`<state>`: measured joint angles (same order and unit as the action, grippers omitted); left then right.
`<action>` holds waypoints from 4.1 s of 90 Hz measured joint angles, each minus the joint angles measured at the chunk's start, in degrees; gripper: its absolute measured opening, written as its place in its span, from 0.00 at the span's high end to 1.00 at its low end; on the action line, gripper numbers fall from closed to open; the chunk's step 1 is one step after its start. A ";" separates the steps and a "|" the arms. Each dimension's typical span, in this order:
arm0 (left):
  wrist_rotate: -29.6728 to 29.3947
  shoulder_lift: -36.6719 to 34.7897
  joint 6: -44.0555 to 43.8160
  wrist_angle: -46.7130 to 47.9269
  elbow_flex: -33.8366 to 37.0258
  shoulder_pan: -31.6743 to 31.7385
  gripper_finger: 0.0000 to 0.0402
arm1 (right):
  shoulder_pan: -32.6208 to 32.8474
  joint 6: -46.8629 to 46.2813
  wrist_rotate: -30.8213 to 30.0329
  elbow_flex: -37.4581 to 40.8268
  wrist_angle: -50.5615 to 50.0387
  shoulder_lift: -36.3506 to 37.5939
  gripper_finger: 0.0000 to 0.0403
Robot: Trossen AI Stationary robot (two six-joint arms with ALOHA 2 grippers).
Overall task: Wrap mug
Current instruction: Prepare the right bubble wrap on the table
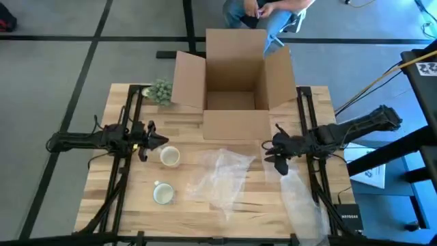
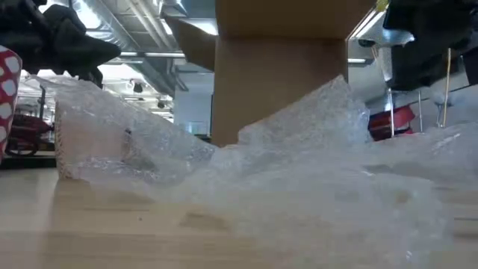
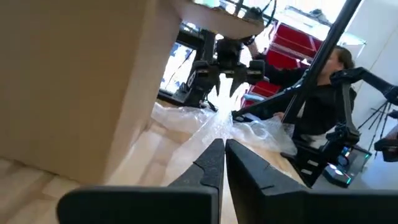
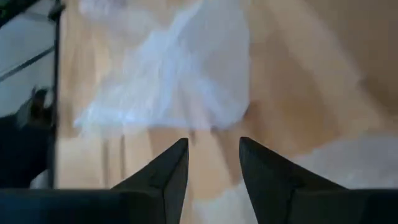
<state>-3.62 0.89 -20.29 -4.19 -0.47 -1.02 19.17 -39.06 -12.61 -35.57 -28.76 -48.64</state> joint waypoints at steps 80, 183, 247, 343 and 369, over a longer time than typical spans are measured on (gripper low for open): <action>-3.23 0.00 -1.58 0.68 0.00 0.00 1.00 | 1.33 28.56 -0.79 -9.63 33.16 -25.24 0.34; -3.80 0.02 -0.17 2.11 -0.02 0.00 1.00 | 19.04 -4.11 -14.04 -8.70 -23.78 -35.07 0.35; -6.91 0.02 -1.99 1.68 -0.02 -0.02 1.00 | 3.77 12.76 -13.17 -36.34 -38.69 -35.83 1.00; -8.28 0.02 -5.27 0.97 -0.04 -0.01 1.00 | -2.11 9.51 -11.39 -24.29 -9.36 -37.10 0.96; -8.22 0.02 -5.29 0.97 -0.04 -0.02 1.00 | -6.77 9.68 6.75 -27.75 -12.37 -35.77 0.58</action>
<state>-11.84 0.91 -25.58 -3.22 -0.51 -1.03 12.40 -29.38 -5.86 -63.32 -41.12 -84.41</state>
